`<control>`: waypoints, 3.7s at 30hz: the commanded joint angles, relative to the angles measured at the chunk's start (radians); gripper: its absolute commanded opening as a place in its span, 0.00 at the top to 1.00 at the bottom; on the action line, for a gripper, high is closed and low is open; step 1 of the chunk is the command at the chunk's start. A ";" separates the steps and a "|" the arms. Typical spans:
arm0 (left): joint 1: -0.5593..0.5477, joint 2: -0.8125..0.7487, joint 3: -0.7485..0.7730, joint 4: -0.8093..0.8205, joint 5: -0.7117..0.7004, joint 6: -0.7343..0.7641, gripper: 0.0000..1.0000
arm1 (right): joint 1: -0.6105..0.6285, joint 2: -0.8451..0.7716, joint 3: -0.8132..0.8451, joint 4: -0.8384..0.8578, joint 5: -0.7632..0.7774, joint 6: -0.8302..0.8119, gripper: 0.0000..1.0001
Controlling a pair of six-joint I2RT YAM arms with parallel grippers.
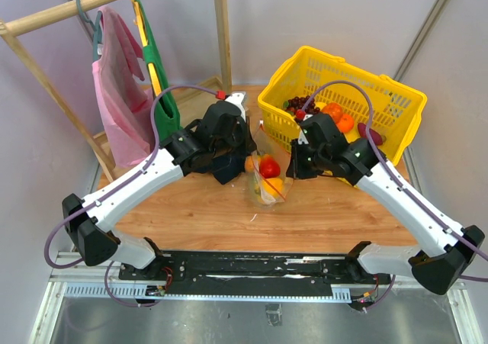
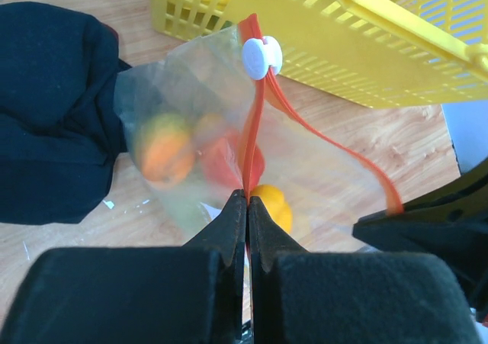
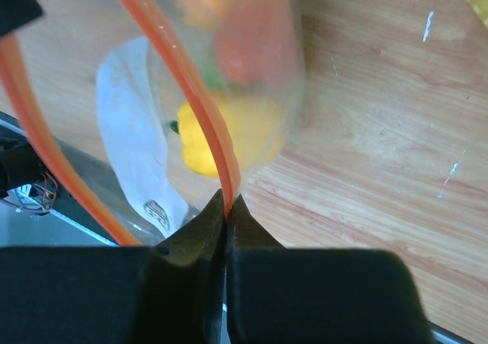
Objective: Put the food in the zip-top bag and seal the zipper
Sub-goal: Pick up the fake vegetable from the bin.
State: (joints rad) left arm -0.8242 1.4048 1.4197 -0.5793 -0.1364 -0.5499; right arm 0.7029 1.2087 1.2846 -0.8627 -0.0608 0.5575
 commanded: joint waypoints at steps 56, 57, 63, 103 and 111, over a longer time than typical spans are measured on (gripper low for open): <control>-0.003 -0.046 -0.036 0.035 0.006 0.125 1.00 | -0.758 0.412 0.386 0.160 0.142 -0.691 0.00; -0.003 -0.045 -0.036 0.034 0.005 0.126 1.00 | -0.770 0.437 0.399 0.152 0.143 -0.711 0.00; -0.003 -0.035 -0.033 0.034 0.009 0.125 1.00 | -0.805 0.579 0.436 0.142 0.128 -0.844 0.03; -0.003 -0.021 -0.051 0.053 0.030 0.121 1.00 | -0.858 0.853 0.377 0.209 0.024 -0.829 0.38; -0.003 -0.018 -0.050 0.053 0.034 0.119 1.00 | -0.830 0.691 0.311 0.260 0.095 -0.814 0.40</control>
State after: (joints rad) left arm -0.8242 1.3869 1.3758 -0.5613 -0.1123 -0.4412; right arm -0.1440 2.0197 1.6096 -0.6361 -0.0006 -0.2764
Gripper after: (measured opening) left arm 0.011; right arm 0.595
